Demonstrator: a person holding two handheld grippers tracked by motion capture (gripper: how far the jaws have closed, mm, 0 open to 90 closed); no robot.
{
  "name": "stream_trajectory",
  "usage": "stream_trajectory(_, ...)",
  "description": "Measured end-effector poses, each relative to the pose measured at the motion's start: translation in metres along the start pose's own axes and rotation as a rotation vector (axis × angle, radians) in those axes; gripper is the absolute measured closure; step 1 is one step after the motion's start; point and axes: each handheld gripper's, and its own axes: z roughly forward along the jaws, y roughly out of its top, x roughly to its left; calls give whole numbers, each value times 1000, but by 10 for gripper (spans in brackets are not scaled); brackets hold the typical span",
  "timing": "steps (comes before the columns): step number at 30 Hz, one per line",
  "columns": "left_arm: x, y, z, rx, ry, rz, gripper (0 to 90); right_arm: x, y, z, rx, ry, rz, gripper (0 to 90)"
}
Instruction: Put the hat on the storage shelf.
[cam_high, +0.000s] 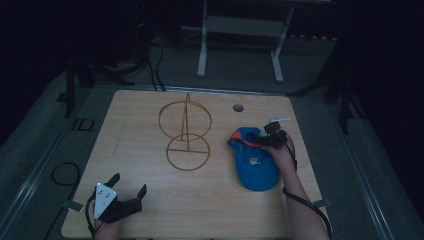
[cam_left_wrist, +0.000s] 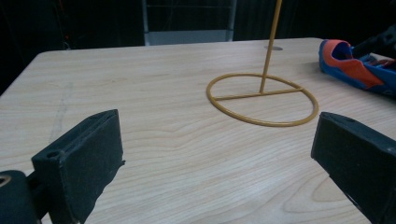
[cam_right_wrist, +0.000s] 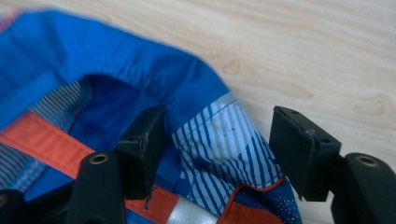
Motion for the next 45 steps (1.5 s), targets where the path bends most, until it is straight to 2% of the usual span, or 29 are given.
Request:
stream_trajectory(2,0,0,0,-1,2,5,25,-2,-6,5,40,5,-17,403)
stream_trajectory(5,1,0,0,1,8,-2,26,-1,-9,5,30,12,-25,447)
stream_trajectory(7,2,0,0,4,9,-7,26,-1,-9,5,27,24,-35,513)
stream_trajectory(10,2,0,0,-1,5,-11,26,-1,-9,4,27,46,-23,616)
stream_trajectory(12,3,0,-1,-23,-3,-23,25,0,-10,4,23,48,-29,695)
stream_trajectory(14,3,0,-2,-46,-15,-40,25,2,-11,3,16,44,-55,793)
stream_trajectory(17,4,0,-3,-51,11,-16,26,6,-11,2,25,27,-72,862)
stream_trajectory(19,4,0,-3,-45,31,2,26,7,-10,1,35,16,-73,875)
stream_trajectory(21,4,0,-3,-44,41,2,37,8,-10,-1,31,10,-71,879)
stream_trajectory(26,5,0,-3,-45,52,1,44,8,-8,-15,-28,22,-54,883)
stream_trajectory(31,4,0,-2,-27,67,-20,41,12,2,-42,-106,54,-40,884)
stream_trajectory(33,6,2,-5,-63,85,-43,41,15,7,-52,-133,71,-48,885)
stream_trajectory(35,8,3,-8,-74,106,-65,41,18,11,-63,-155,72,-47,886)
stream_trajectory(38,12,2,-9,-65,97,-90,41,23,16,-78,-199,93,-25,886)
stream_trajectory(45,5,7,-7,-11,57,-70,41,33,26,-113,-276,121,-16,887)
